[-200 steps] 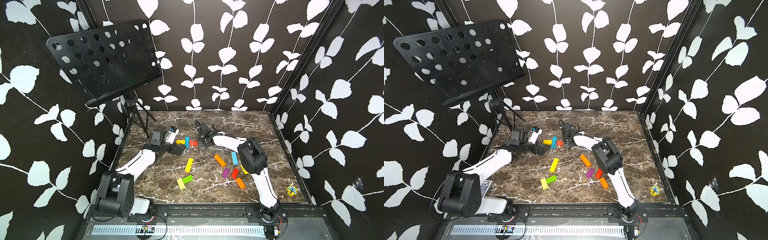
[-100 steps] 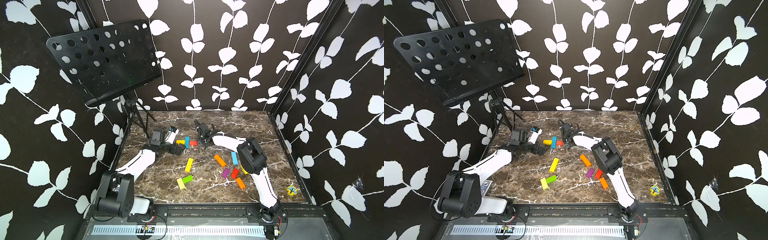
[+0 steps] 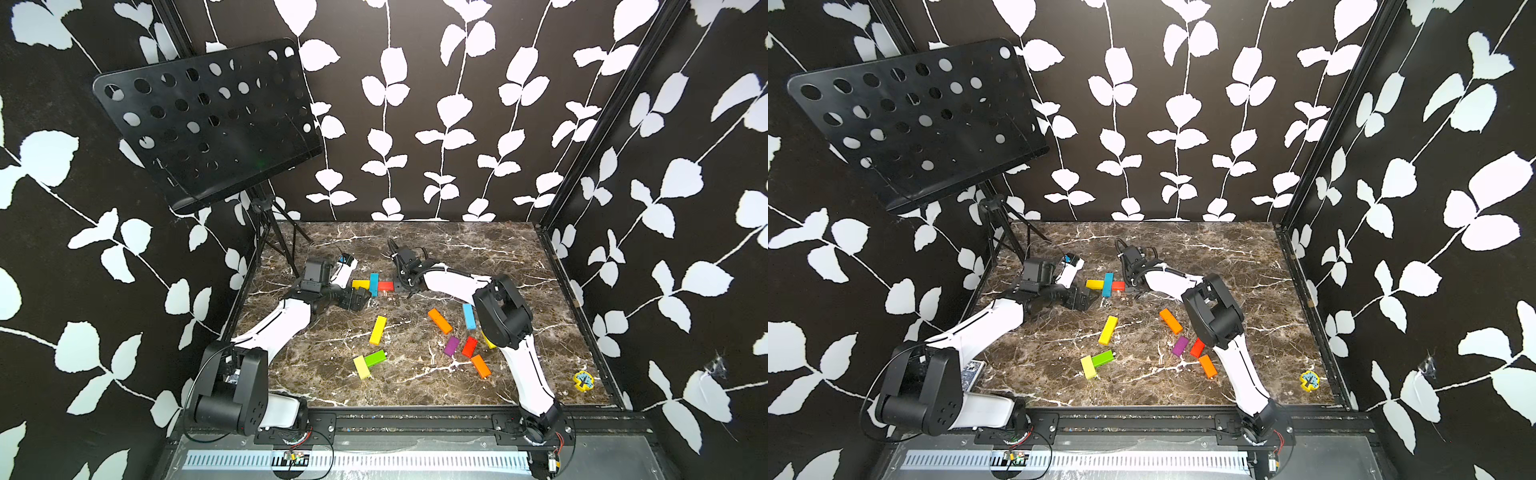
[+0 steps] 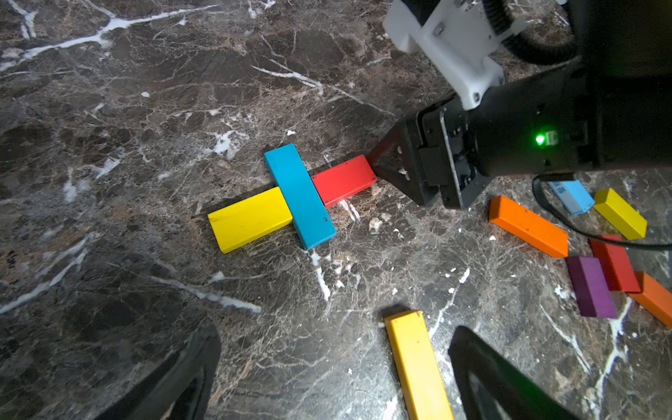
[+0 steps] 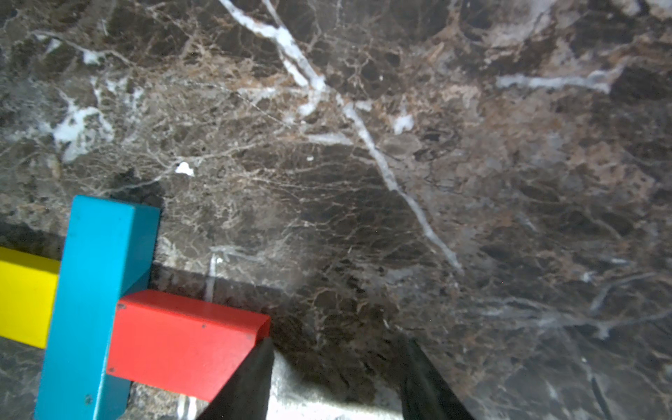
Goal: Assemble the letter t with building blocks
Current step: Assemble the building block at the center of the board, then pick up the building block from the center of the board.
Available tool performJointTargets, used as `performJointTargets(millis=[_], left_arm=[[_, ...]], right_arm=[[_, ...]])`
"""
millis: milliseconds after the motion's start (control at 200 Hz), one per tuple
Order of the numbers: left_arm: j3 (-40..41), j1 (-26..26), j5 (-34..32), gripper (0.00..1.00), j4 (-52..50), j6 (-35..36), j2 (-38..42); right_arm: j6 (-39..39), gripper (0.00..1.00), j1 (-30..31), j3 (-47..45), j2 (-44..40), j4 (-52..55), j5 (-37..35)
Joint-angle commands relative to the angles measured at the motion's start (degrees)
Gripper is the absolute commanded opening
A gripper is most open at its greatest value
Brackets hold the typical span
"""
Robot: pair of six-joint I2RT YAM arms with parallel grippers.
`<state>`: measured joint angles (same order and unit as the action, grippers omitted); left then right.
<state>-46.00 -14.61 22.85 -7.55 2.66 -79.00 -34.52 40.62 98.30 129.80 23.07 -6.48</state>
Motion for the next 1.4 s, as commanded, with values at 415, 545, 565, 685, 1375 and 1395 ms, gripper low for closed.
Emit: performJointTargets(millis=[415, 545, 565, 685, 1375, 1395], left_arm=[[-0.35, -0.24, -1.83, 0.99, -3.04, -0.19, 0.41], [-2.14, -0.33, -1.27, 0.99, -4.77, -0.6, -1.35], [-2.29, -0.4, -1.23, 0.99, -4.91, -0.75, -1.45], [-2.59, -0.51, -2.05, 0.99, -5.13, -1.25, -1.09], [2.13, -23.25, -21.9, 0.67, -24.38, -20.62, 13.37], [2.29, -24.15, -22.82, 0.66, -25.14, -21.95, 13.72]], right_arm=[[-0.32, 0.58, 0.51, -3.68, -1.77, 0.1, -1.64], [0.84, 0.6, 0.47, -6.7, -4.52, -1.75, -3.07], [1.02, 0.6, 0.47, -7.17, -4.98, -1.99, -3.37], [1.81, 0.61, 0.43, -9.42, -7.32, -2.84, -4.97], [6.96, 0.68, 11.31, -34.83, -34.85, -7.41, -0.99], [6.88, 0.7, 12.02, -35.76, -35.53, -7.61, -1.82]])
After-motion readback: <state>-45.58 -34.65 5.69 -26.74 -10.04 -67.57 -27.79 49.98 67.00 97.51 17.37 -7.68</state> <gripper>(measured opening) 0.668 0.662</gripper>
